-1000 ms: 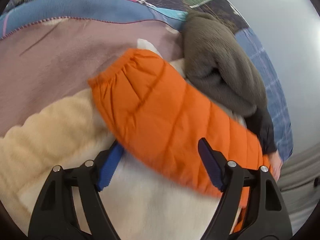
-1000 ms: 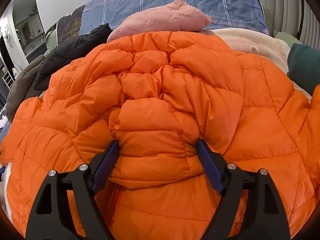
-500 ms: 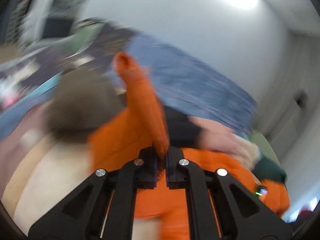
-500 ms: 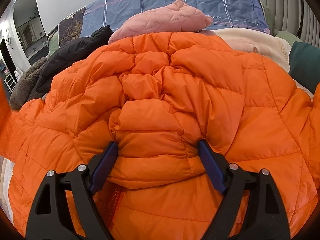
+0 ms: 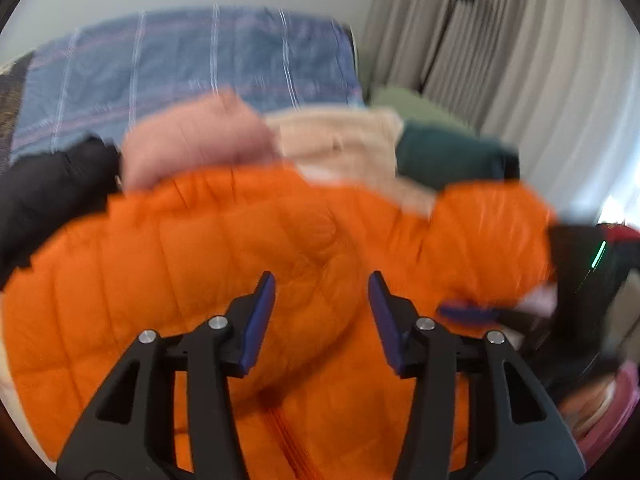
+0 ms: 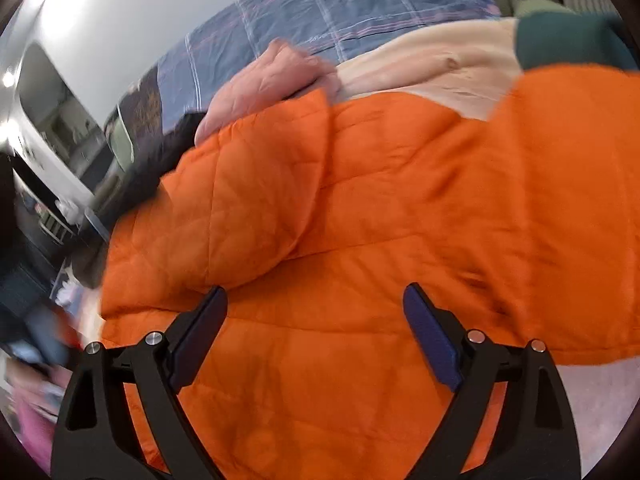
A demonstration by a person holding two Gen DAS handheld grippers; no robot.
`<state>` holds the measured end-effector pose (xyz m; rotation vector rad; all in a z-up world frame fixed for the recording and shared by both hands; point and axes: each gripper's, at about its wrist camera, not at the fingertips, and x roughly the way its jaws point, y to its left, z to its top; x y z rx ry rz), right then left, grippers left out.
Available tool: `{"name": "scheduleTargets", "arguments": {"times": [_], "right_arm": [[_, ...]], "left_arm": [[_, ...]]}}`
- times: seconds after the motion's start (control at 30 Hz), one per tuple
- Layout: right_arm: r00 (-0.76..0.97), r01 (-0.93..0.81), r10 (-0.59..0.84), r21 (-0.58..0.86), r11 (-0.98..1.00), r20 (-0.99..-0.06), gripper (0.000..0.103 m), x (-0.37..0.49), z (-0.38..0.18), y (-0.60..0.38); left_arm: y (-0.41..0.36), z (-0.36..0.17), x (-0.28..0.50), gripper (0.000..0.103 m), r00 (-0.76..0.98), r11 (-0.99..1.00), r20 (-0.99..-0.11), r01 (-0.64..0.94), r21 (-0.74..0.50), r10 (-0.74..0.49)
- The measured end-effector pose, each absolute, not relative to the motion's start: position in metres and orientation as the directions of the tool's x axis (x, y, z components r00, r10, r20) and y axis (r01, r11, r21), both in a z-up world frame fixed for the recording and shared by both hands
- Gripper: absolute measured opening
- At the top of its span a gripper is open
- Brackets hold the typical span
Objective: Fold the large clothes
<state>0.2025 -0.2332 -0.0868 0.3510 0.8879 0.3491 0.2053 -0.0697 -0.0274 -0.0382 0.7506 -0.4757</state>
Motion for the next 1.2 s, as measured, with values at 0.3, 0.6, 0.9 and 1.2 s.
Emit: {"name": "scheduleTargets", "arguments": {"times": [0.3, 0.6, 0.9, 1.2], "right_arm": [[0.616, -0.183, 0.435, 0.417, 0.890, -0.658, 0.087, 0.232, -0.073, -0.213], [0.639, -0.115, 0.318, 0.321, 0.940, -0.701, 0.003, 0.244, -0.075, -0.196], [0.627, -0.059, 0.122, 0.109, 0.992, -0.769, 0.008, 0.208, -0.084, -0.220], [0.707, -0.221, 0.284, 0.179, 0.959, -0.648, 0.013, 0.201, -0.047, -0.189]], "left_arm": [[0.008, -0.032, 0.170, 0.067, 0.700, 0.951, -0.651, 0.285, -0.123, -0.294], [0.080, -0.046, 0.171, 0.061, 0.708, 0.984, -0.683, 0.111, -0.142, -0.178], [0.079, -0.074, 0.183, 0.060, 0.667, 0.990, -0.732, 0.095, -0.104, -0.141], [0.139, -0.027, 0.160, 0.053, 0.774, 0.976, -0.623, -0.038, -0.215, -0.107]]}}
